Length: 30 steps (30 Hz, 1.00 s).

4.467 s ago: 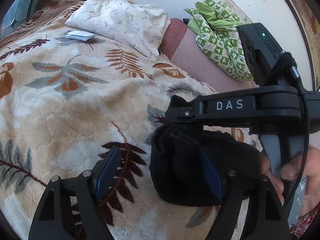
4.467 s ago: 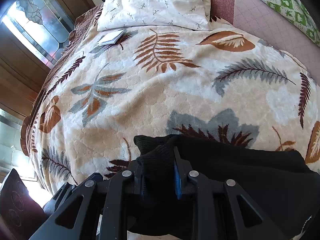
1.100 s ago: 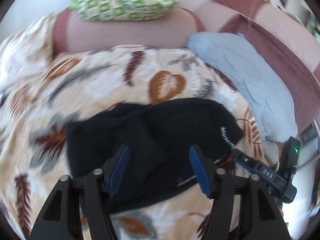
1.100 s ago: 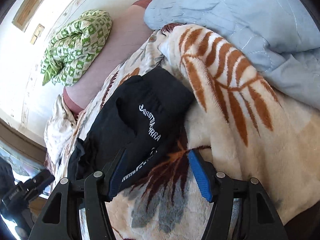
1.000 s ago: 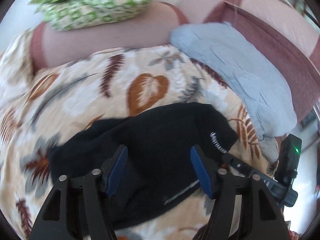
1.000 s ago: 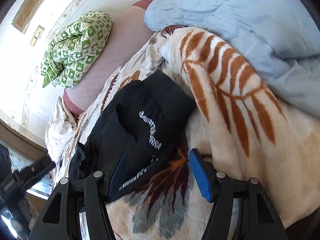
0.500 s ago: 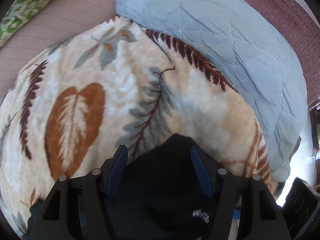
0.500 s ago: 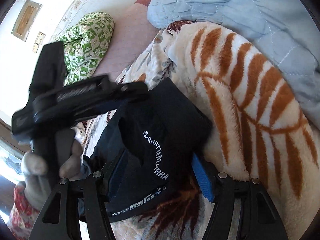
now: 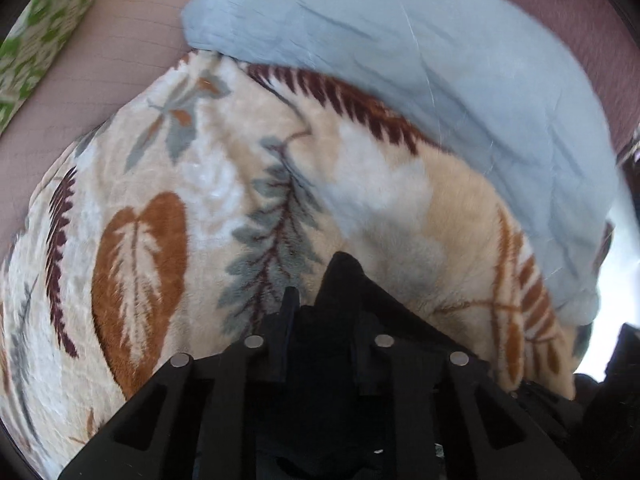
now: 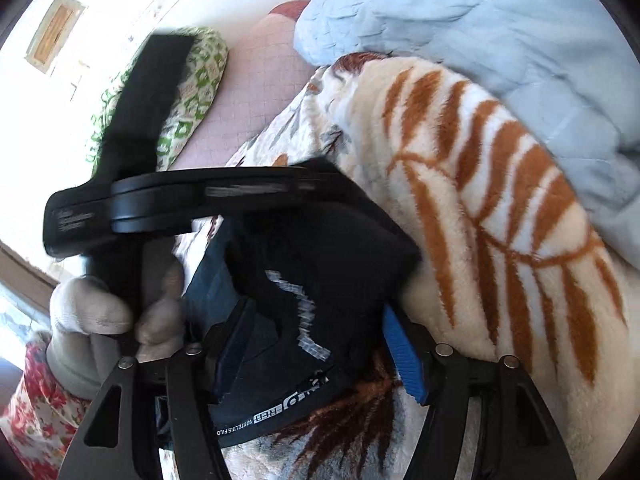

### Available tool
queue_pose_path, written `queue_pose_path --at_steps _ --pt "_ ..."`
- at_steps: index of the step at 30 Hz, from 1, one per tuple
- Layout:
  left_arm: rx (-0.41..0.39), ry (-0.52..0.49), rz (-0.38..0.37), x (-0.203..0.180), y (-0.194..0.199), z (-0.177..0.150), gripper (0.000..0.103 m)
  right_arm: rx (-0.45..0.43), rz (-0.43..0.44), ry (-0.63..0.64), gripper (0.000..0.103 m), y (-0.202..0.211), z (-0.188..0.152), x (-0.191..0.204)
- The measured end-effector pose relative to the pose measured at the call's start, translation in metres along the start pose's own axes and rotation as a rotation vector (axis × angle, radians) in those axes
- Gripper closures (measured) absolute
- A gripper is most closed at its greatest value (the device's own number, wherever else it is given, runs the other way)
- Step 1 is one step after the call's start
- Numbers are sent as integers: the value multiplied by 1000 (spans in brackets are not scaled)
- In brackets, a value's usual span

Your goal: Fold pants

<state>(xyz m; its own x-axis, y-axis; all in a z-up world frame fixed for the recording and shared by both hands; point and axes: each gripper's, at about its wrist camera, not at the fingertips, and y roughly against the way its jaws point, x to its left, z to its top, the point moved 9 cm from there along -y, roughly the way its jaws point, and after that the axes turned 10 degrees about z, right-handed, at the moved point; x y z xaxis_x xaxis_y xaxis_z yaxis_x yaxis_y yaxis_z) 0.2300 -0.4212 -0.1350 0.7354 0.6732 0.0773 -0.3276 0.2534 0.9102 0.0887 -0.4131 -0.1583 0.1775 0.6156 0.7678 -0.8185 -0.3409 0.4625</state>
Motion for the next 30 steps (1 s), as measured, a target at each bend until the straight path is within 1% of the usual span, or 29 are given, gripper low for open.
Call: queue_pose_path --at_steps 2,6,8,11,12,13,14,15,16,18,20,24,27,30 --pt "-28 41 -37 6 13 -1 84 -7 -17 13 26 0 -1 0" --pt "-39 67 -64 8 22 -5 84 -23 -26 34 25 -2 -1 0" --pt "-35 57 -52 6 22 -6 84 -32 -14 19 25 -6 1 -1" --pt "-29 30 -22 1 22 -9 84 -83 53 -26 25 -1 11 -3" --pt "-30 24 -10 0 22 -9 84 -85 76 -34 26 -1 14 -3" --pt "-33 22 -2 0 25 -11 84 -80 89 -40 29 -3 15 -3" --pt "-34 22 7 2 27 -11 84 -70 108 -52 46 -4 16 -3" --pt "-35 23 11 2 31 -13 84 -58 121 -68 67 -3 16 -5" --pt "-38 25 14 3 35 -15 84 -47 140 -87 74 -3 16 -6" --pt "-49 29 19 5 44 -19 84 -36 180 -111 77 1 17 -3" --pt "-64 46 17 10 56 -24 84 -28 186 -78 79 7 16 7" --pt "-108 89 2 24 89 -36 84 -26 125 122 80 24 8 51" --pt "-142 141 -8 43 113 -48 84 5 150 176 80 27 -2 83" --pt "-164 219 -22 72 132 -69 84 51 187 231 80 26 -14 117"
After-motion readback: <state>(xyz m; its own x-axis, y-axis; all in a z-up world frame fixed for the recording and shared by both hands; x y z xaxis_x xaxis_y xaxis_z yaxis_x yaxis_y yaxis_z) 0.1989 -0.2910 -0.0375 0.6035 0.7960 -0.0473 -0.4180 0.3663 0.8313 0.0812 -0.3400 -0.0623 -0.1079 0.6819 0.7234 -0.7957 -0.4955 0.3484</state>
